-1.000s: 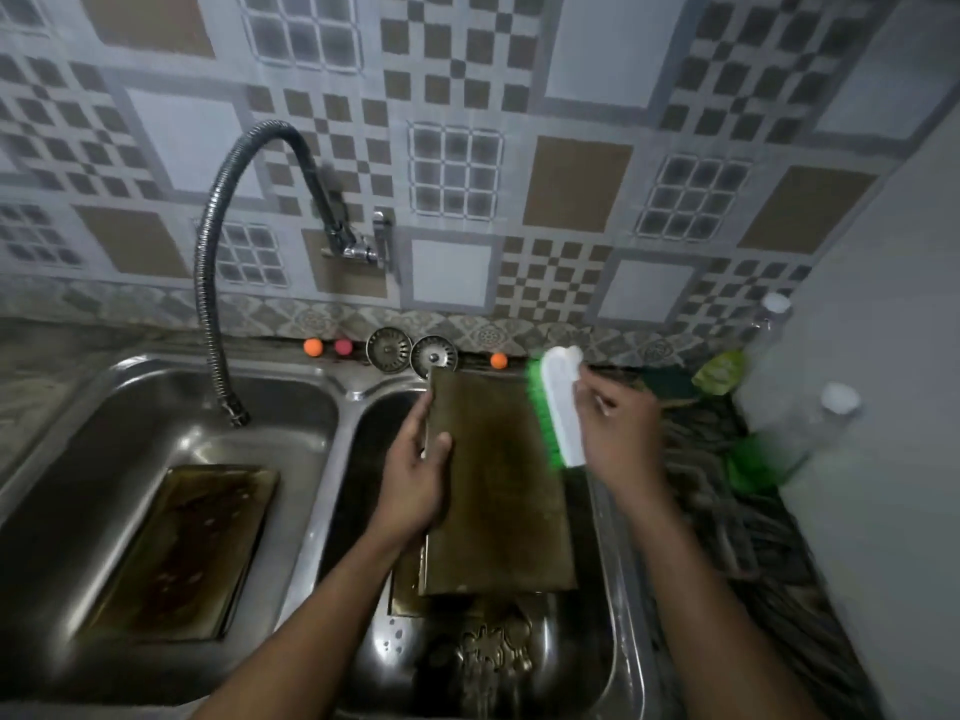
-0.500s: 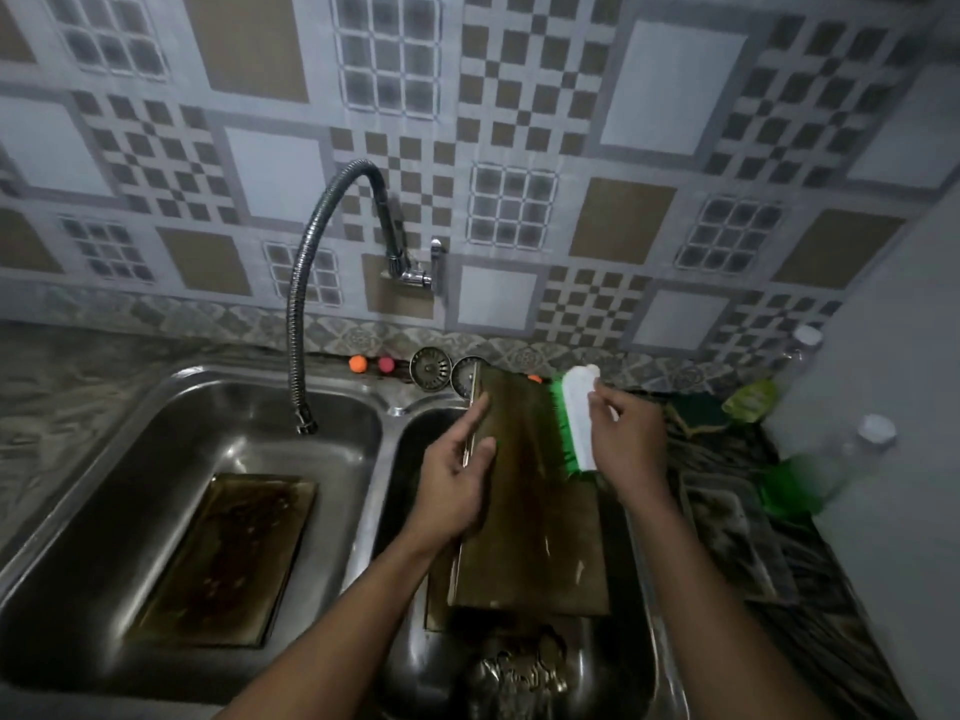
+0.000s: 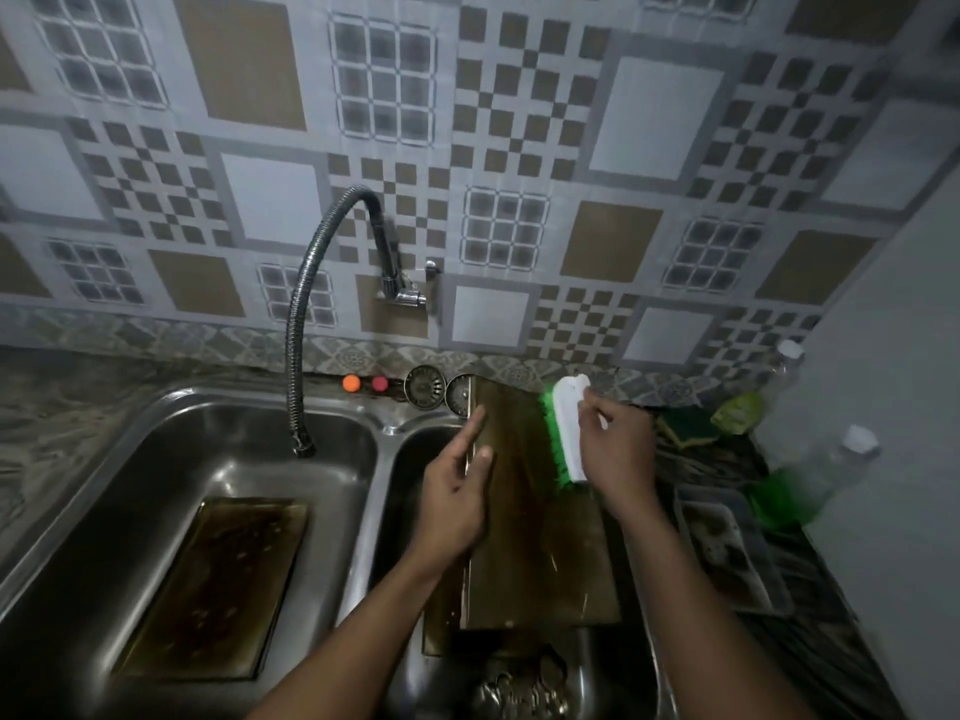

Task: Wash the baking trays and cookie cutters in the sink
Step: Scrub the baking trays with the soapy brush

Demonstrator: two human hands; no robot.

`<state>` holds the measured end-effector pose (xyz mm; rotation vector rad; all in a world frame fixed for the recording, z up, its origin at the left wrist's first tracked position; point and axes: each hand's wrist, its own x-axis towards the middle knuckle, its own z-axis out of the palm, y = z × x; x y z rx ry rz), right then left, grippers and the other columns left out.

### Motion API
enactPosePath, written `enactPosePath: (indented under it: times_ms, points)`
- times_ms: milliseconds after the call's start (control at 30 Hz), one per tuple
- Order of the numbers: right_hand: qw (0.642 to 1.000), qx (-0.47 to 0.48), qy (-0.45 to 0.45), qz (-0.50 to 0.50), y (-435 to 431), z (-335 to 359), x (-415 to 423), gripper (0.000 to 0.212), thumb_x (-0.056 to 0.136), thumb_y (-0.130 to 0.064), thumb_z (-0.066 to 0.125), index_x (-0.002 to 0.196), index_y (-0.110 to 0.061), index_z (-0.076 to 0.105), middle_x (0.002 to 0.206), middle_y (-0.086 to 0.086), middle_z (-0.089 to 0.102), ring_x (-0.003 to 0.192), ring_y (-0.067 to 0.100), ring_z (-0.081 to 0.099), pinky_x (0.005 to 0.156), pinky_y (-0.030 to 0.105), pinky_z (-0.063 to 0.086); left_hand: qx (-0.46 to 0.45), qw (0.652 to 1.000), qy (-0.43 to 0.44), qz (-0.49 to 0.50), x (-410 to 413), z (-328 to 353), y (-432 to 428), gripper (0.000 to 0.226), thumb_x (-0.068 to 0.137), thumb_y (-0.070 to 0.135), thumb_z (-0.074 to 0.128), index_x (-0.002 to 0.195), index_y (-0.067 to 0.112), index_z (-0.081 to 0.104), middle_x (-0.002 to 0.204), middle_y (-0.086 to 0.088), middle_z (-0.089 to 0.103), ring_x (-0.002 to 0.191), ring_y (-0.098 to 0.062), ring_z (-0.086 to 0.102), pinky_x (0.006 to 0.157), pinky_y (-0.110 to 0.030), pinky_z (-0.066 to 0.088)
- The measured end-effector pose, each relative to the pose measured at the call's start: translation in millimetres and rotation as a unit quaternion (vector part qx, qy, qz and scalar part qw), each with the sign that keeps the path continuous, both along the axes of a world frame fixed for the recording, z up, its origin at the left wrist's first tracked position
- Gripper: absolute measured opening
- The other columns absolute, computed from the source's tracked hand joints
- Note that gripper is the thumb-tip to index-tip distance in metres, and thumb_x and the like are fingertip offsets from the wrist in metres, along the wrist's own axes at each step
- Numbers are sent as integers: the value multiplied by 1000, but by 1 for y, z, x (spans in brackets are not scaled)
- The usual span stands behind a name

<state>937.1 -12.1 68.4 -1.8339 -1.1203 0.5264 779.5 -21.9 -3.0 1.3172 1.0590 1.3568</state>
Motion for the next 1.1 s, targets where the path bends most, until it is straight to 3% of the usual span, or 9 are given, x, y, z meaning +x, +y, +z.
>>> enactPosePath:
  times_ms: [100,167,267,467,600,667,767,933,1100]
  points:
    - [999,27,18,41,-5,7,-33,28,97,-22,57,123,-16,67,121,-3,67,106,14,62,87,26,50,-4,1000,-25,13,6,4,9,42,102,8,45,143,19,45,132,20,54,120,15,51,93,-4,39]
    - [995,43,9,86,-18,2,-49,28,96,-22,58,121,-15,68,116,-6,69,103,6,62,82,17,46,-14,998,-51,44,4,5,17,42,103,9,43,144,17,45,136,12,55,120,9,53,95,-10,43]
    - [994,41,4,103,-38,-15,-40,26,94,-17,60,119,-11,68,112,-8,68,104,2,60,77,-3,38,-4,995,-43,94,-8,8,22,41,102,6,45,142,17,45,133,17,53,116,19,50,93,-3,39]
    - [1000,28,-9,9,-21,-24,-1,24,94,-15,60,114,-7,71,115,7,70,107,15,62,85,21,42,1,998,-2,60,-9,-1,19,41,102,15,49,143,21,50,142,7,54,132,-3,48,111,-27,39]
    - [994,77,6,73,-28,-12,-46,24,94,-16,61,115,-11,71,110,-9,69,95,-9,61,81,2,39,10,996,3,88,0,5,24,40,103,12,47,142,18,50,139,8,55,126,4,51,104,-14,40]
    - [990,86,22,105,-45,-18,-60,23,94,-18,62,114,-14,72,103,-20,64,88,-23,56,75,-4,37,-2,992,-9,129,-3,7,29,40,102,13,47,141,20,51,139,6,56,123,1,55,102,-19,45]
    - [991,83,22,98,-63,-38,-46,23,92,-14,64,114,-16,71,100,-16,68,94,-12,62,77,-1,40,-4,986,-25,163,-11,5,32,40,101,9,49,141,17,51,141,0,55,131,-11,52,108,-26,42]
    - [998,51,40,15,-58,-51,-3,24,92,-13,64,115,-11,70,108,-3,71,99,7,64,74,-2,40,-15,989,-33,141,-12,-3,27,41,101,11,50,140,26,48,140,8,54,131,-3,49,110,-22,38]
    - [989,96,52,101,-73,-40,-54,25,92,-14,64,116,-18,69,98,-18,67,94,-3,65,76,3,43,-10,991,-26,134,0,2,29,40,102,11,49,141,19,50,139,11,53,127,5,50,103,-12,40]
